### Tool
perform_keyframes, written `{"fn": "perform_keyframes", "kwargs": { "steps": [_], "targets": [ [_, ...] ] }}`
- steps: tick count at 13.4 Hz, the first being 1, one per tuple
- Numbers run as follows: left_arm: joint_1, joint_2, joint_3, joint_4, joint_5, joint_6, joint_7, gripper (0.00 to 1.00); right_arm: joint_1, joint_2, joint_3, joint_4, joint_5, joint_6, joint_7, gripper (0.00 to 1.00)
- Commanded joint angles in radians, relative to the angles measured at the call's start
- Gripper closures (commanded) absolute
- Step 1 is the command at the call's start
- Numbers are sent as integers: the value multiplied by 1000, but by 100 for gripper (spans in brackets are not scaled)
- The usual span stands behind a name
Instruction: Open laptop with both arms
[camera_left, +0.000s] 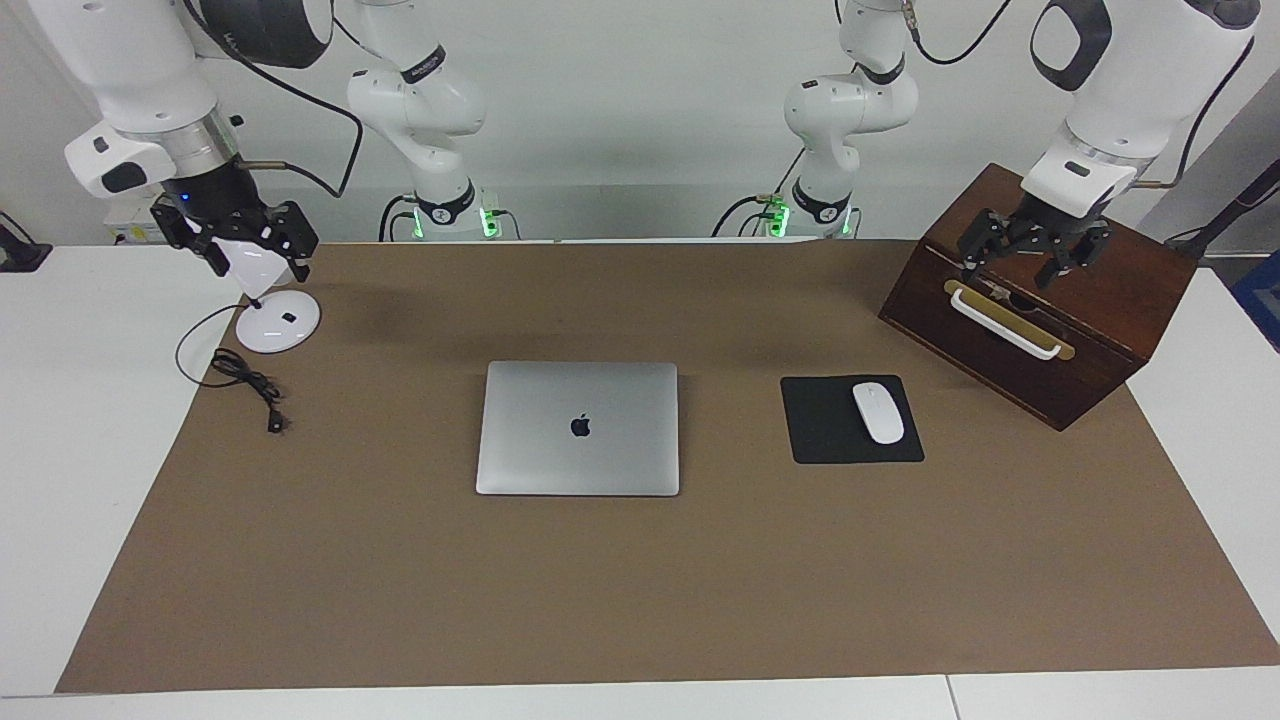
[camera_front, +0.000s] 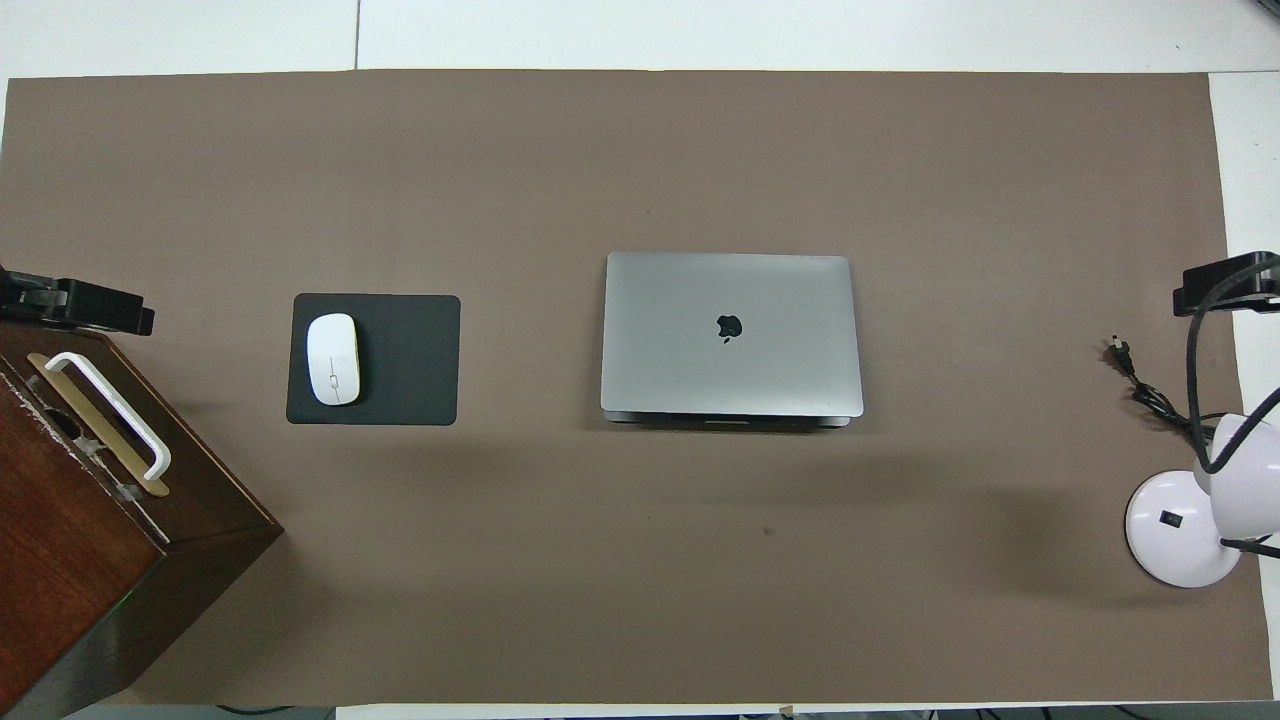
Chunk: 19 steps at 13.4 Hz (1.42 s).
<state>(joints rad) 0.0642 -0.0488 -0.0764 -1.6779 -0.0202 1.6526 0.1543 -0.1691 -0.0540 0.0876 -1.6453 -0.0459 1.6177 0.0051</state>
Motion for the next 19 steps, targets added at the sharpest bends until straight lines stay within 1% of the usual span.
{"fn": "perform_keyframes", "kwargs": {
  "steps": [1, 16, 17, 18, 19],
  "targets": [
    [2, -23, 1, -31, -11, 21, -9, 0, -18, 3, 12, 4, 1, 5, -22, 0],
    [-11, -19, 1, -20, -3, 42, -10, 0, -20, 0, 12, 1, 1, 4, -30, 0],
    [-11, -20, 1, -23, -3, 42, -10, 5, -20, 2, 12, 1, 1, 4, -30, 0],
    [-11, -20, 1, -23, -3, 41, -9, 32, -20, 0, 12, 1, 1, 4, -30, 0],
    [-6, -20, 1, -23, -3, 42, -7, 66, -20, 2, 12, 1, 1, 4, -30, 0]
  ]
}}
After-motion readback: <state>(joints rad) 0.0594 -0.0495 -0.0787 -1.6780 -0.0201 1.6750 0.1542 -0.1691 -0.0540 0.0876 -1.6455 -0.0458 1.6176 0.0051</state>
